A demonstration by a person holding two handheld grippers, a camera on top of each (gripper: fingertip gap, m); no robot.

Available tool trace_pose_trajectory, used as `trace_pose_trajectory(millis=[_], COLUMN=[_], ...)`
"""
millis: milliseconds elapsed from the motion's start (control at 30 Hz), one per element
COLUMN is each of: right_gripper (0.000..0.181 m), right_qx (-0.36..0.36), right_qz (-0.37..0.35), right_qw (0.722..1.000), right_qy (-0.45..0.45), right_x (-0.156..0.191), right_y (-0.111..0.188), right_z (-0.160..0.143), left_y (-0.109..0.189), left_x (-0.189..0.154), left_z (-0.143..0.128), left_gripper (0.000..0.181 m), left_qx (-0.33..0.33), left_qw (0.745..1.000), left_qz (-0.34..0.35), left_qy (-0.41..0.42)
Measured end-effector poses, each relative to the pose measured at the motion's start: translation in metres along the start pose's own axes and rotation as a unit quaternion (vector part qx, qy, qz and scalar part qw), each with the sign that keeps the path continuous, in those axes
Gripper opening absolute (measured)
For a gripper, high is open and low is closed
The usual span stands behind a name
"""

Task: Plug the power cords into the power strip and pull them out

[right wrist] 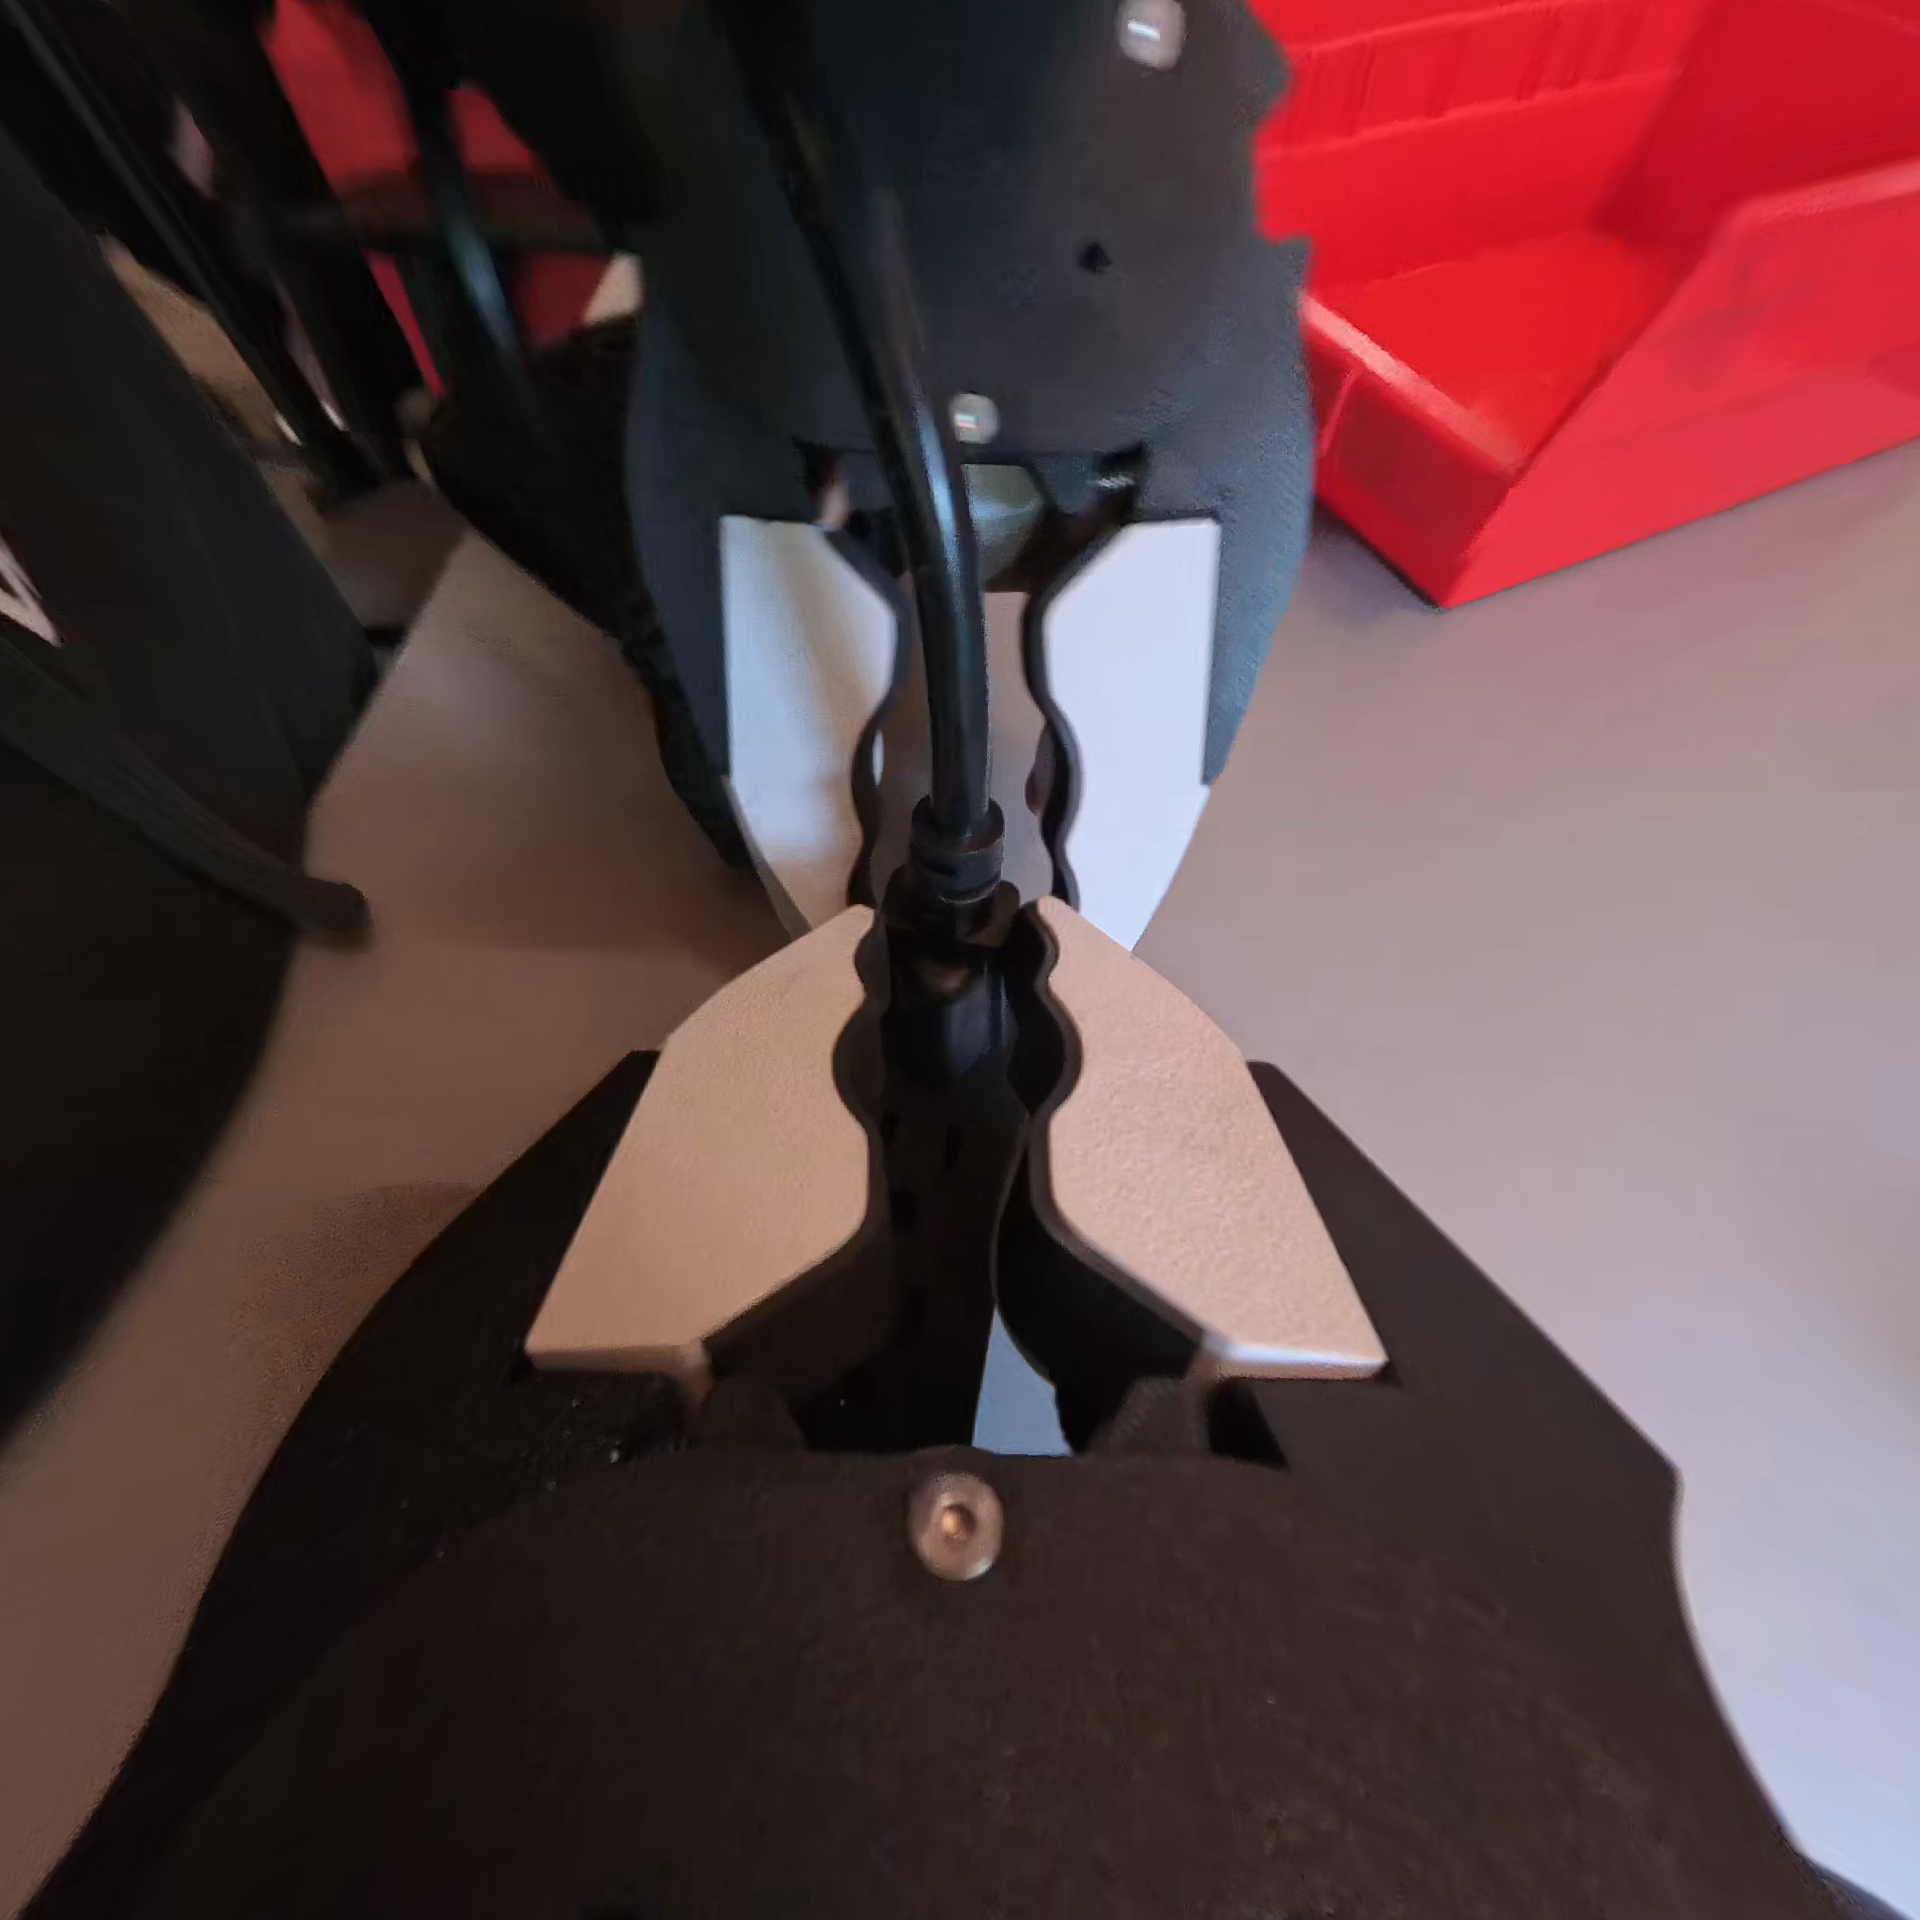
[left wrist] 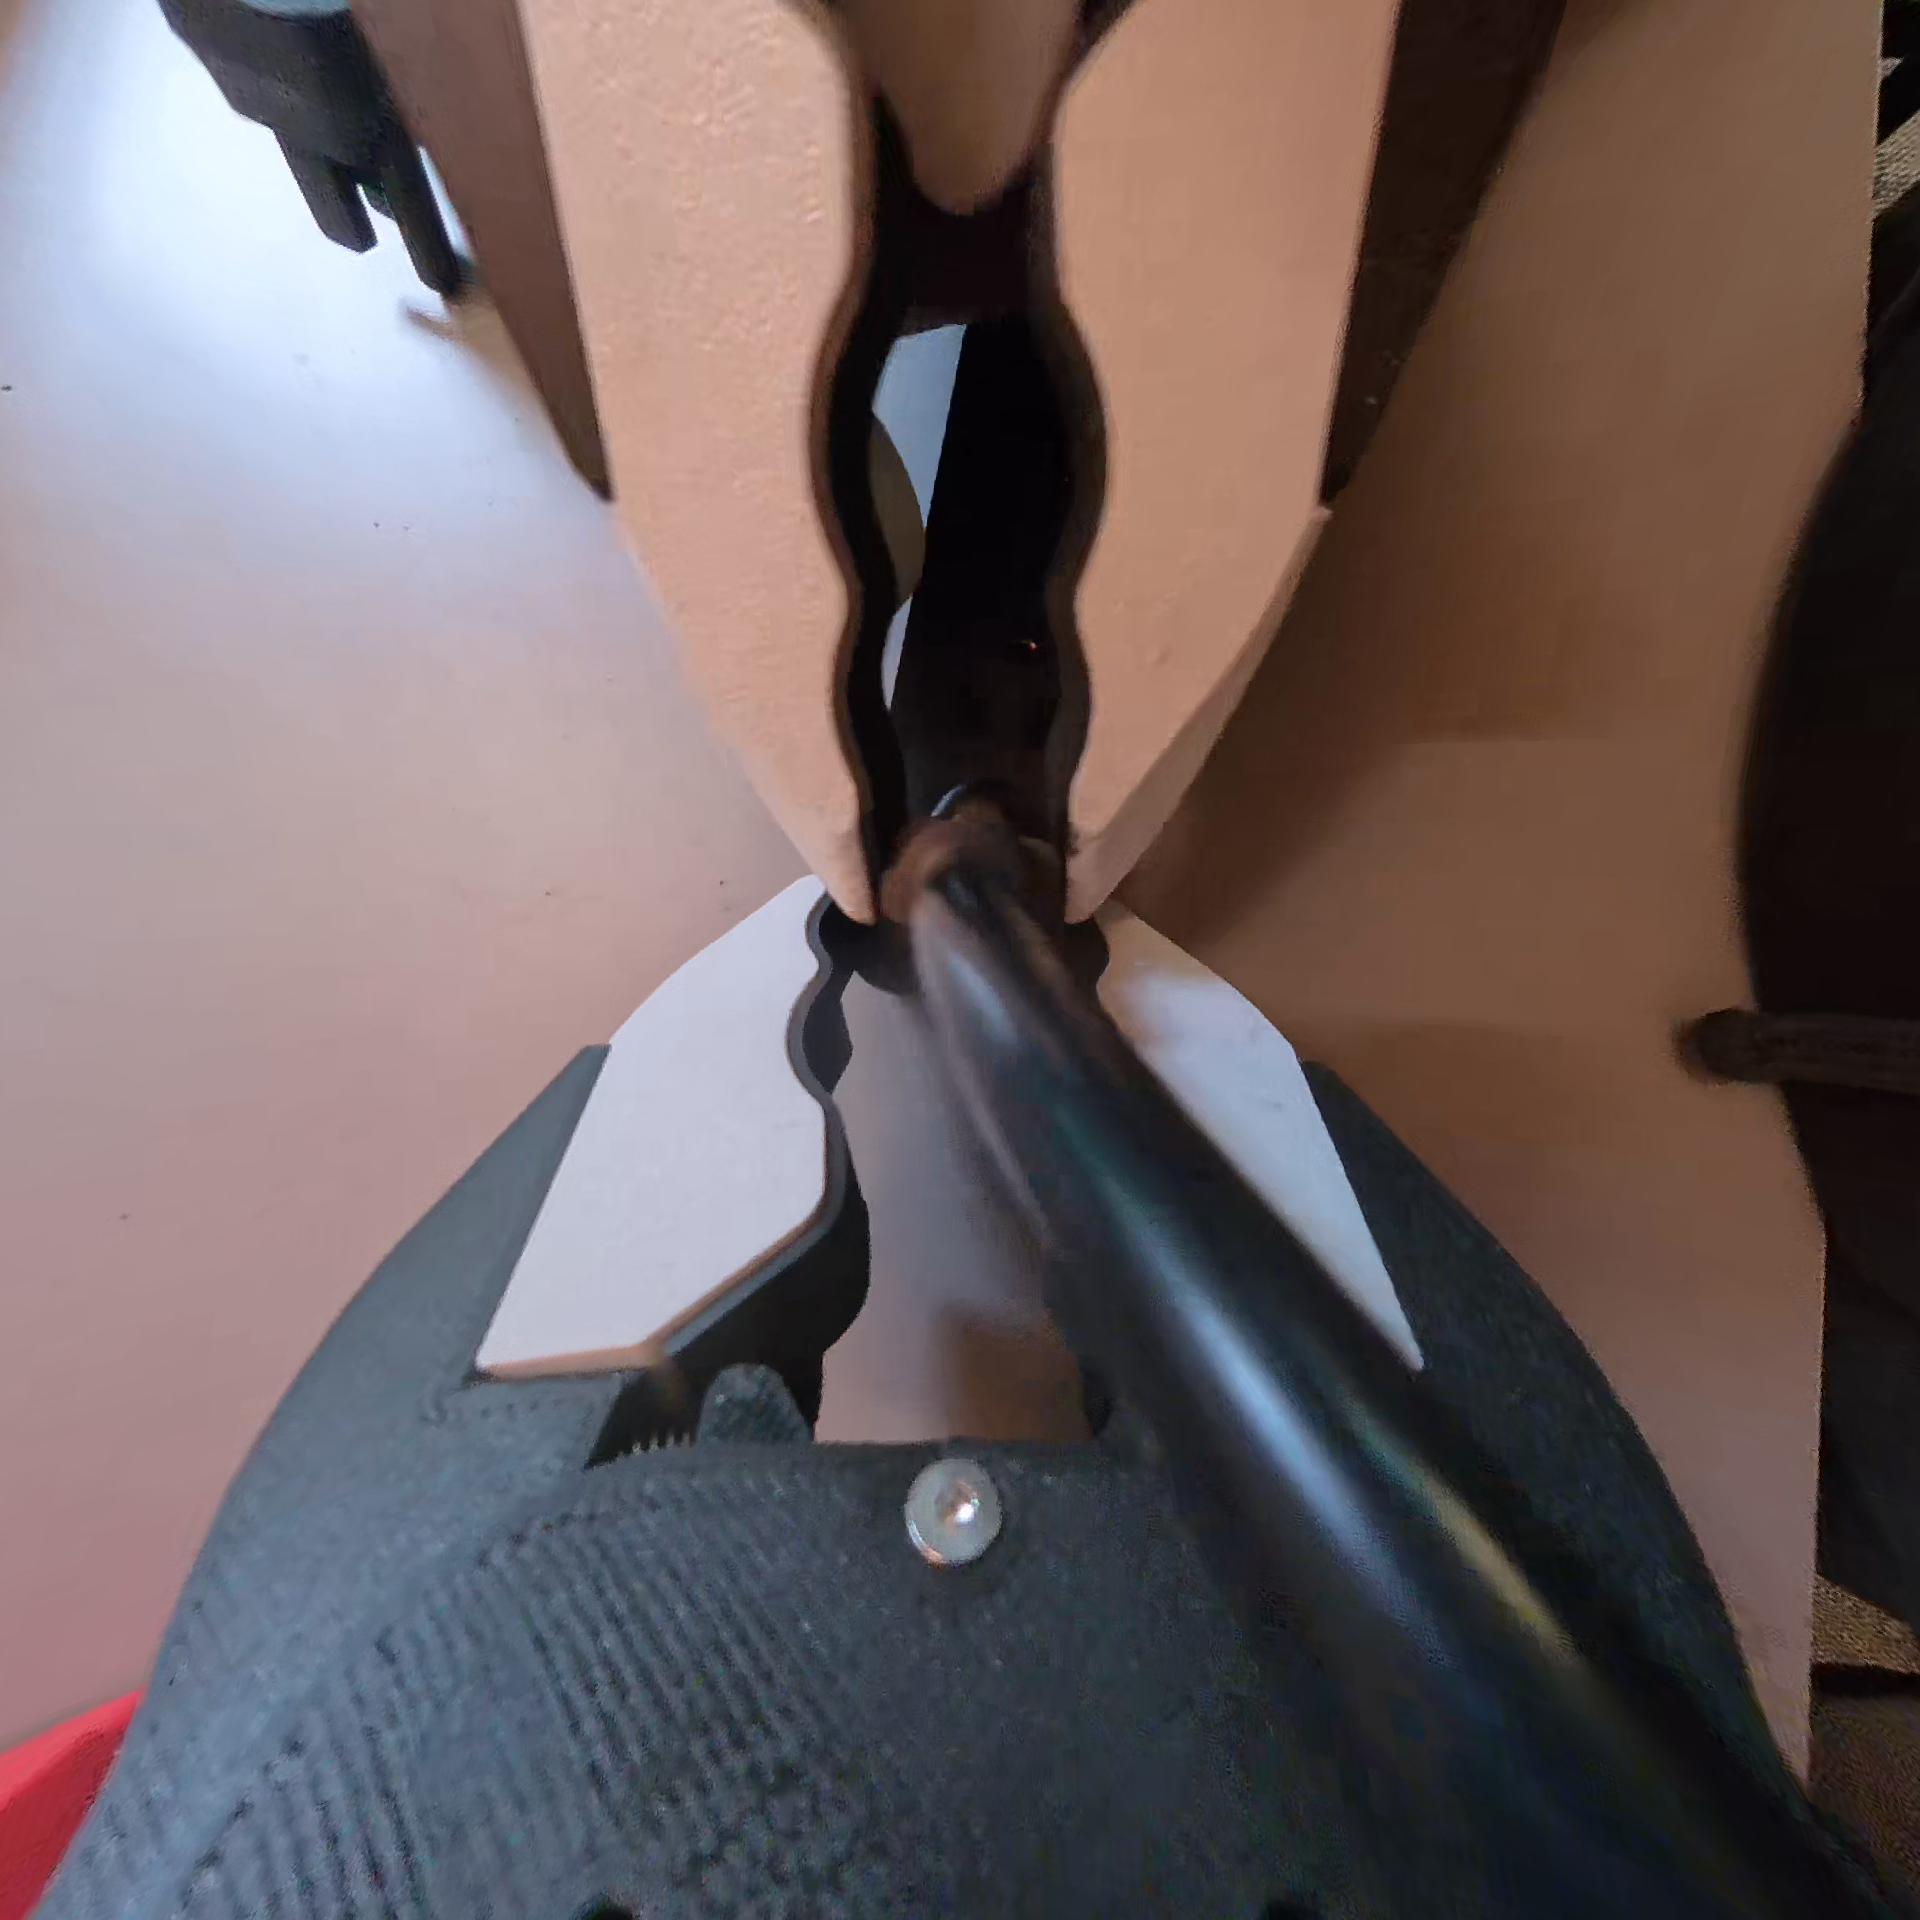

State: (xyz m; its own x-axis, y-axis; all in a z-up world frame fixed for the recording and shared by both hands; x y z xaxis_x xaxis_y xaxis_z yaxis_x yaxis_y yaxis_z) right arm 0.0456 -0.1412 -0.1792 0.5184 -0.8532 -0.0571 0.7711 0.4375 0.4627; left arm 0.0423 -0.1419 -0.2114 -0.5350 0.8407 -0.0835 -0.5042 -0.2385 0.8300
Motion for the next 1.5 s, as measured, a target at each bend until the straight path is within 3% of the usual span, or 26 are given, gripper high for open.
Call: trace_pose_trajectory(millis=[67,167,867,1067,1233,1433,1500], right_gripper=[0.020,0.021,0.023,0.022,0.021,0.020,0.021], right_qx=[0.007,-0.006,0.030,0.029,0.021,0.024,0.020], right_qz=[-0.018,0.014,-0.059,-0.057,0.001,-0.049,-0.032], right_qw=[0.998,1.000,0.998,0.996,1.000,0.995,0.999], right_qy=[0.064,-0.003,0.022,0.058,-0.004,0.082,0.038], right_x=[0.005,-0.004,-0.009,-0.005,-0.005,-0.002,-0.006], right_y=[0.000,0.000,0.001,0.001,0.002,0.003,0.003], right_z=[0.003,-0.001,-0.009,-0.004,-0.006,-0.002,-0.004], left_y=[0.000,-0.001,-0.001,-0.001,-0.004,-0.005,-0.006], left_x=[-0.001,0.002,0.009,0.007,0.003,0.007,0.007], left_z=[0.000,0.000,0.000,0.001,0.002,0.003,0.003], left_gripper=[0.044,0.044,0.041,0.041,0.041,0.042,0.042], left_qx=[-0.012,-0.031,-0.118,-0.085,-0.079,-0.071,-0.071], left_qw=[1.000,0.999,0.991,0.995,0.996,0.997,0.997], left_qz=[-0.002,-0.001,0.029,0.033,0.038,0.027,0.028], left_qy=[0.001,0.030,0.055,0.033,0.025,0.024,0.026])
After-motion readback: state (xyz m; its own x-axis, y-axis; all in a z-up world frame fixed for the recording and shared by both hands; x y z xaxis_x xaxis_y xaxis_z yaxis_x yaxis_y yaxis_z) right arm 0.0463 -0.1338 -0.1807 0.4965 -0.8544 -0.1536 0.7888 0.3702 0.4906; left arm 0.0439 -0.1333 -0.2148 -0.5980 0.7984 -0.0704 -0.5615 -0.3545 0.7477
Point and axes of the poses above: each gripper's, where its closed fingertips meet, y back along the fingers, z out of its top, x = y × z across the jaws, the point moved 1 cm from there along y, back along the fingers, and after that the axes turned 5 degrees about -z, right-handed, at the moved point
